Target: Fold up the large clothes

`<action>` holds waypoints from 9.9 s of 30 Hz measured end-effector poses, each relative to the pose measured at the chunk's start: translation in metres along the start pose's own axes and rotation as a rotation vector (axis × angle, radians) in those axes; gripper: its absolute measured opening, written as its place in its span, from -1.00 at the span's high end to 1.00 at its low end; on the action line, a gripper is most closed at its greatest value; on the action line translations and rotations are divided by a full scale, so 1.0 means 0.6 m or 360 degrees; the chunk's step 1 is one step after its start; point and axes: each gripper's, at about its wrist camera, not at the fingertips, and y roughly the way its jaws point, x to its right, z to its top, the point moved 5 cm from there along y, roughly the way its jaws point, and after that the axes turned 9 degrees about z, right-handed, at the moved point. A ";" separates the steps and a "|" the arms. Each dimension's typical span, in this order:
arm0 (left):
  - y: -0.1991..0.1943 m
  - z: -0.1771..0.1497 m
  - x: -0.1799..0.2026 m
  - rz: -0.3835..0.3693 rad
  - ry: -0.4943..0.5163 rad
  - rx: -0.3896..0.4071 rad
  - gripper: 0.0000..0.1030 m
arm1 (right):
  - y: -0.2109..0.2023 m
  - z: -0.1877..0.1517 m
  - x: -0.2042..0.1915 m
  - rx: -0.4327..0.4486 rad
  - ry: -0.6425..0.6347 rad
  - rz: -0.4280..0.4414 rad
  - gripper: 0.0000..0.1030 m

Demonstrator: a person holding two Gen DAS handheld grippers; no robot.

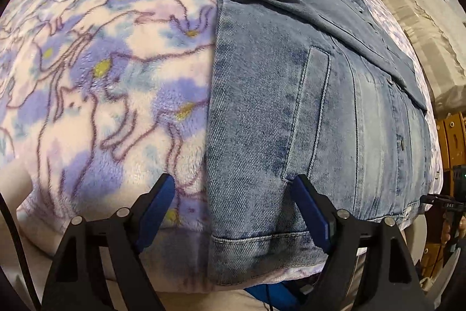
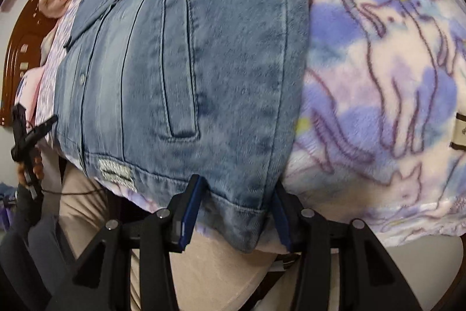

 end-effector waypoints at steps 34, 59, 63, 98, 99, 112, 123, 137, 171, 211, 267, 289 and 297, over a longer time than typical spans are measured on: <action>-0.124 0.070 0.126 -0.0522 -0.0080 0.0096 0.91 | -0.131 0.064 -0.097 0.0420 -0.0308 0.0122 0.69; -0.034 0.504 0.063 -0.0122 -0.0451 0.0346 0.72 | -0.190 0.484 0.011 0.0819 0.0280 0.0124 0.31; 0.017 0.459 0.109 -0.0161 -0.0164 0.0209 0.52 | -0.110 0.452 -0.003 0.0605 0.0165 0.0112 0.31; 0.102 0.344 0.381 -0.0138 0.1223 -0.0158 -0.21 | 0.057 0.457 -0.150 0.0117 -0.0576 -0.0030 0.84; 0.101 0.337 0.383 -0.0131 0.1259 -0.0174 -0.21 | 0.055 0.454 -0.150 0.0115 -0.0584 -0.0037 0.89; 0.073 0.307 0.410 0.0193 0.1228 -0.0080 0.86 | 0.035 0.413 -0.188 0.0289 -0.0654 -0.0317 0.94; -0.132 0.328 0.299 0.0329 0.0665 0.0416 0.88 | -0.161 0.345 -0.157 0.0780 -0.0379 -0.0251 0.94; -0.144 0.497 0.213 0.0481 0.0239 0.0734 0.88 | -0.289 0.450 -0.087 0.1319 0.0023 -0.0127 0.94; 0.062 0.491 0.307 0.0192 0.0013 0.0596 -0.06 | -0.040 0.580 -0.159 0.0969 -0.0010 -0.0167 0.80; 0.065 0.284 0.309 0.0329 -0.0006 0.0457 -0.27 | 0.064 0.401 -0.245 0.0764 -0.0135 -0.0182 0.72; -0.027 0.171 0.224 -0.0319 -0.0384 0.0189 -0.84 | -0.062 0.255 -0.262 0.0934 0.0109 -0.0236 0.23; 0.100 0.279 0.173 -0.0576 -0.0694 0.0539 -0.84 | 0.033 0.341 -0.316 0.1064 -0.0180 -0.0252 0.23; 0.128 0.363 0.177 -0.0532 -0.0775 0.0558 0.25 | 0.052 0.405 -0.319 0.1060 -0.0275 -0.0317 0.23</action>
